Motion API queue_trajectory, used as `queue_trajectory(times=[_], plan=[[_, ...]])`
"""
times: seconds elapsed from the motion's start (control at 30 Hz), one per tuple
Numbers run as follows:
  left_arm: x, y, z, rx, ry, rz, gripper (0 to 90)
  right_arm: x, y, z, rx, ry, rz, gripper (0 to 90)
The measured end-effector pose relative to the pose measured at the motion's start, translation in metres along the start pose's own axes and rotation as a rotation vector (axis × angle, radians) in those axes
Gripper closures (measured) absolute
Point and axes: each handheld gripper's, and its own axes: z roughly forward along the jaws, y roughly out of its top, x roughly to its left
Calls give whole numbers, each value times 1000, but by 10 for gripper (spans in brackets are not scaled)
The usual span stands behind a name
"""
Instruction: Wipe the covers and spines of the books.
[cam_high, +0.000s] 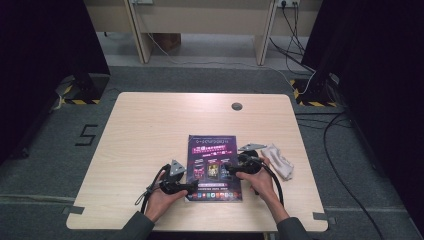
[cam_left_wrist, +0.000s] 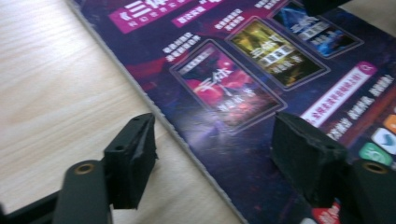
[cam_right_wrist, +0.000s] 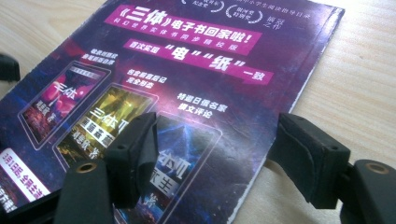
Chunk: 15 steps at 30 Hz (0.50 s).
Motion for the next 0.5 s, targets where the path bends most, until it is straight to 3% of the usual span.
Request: queue_trajectory(times=[0.2,0.4,0.5], plan=[[-5,-2,-2,12,-6,-25,313,1,-4,1,-4,4,23,282],[-15,-10,-12,32,-18,-6,306,7,-10,-4,8,28,42,281],[-18,-15,-19,48,-29,10,307,11,-16,-11,22,57,28,289]])
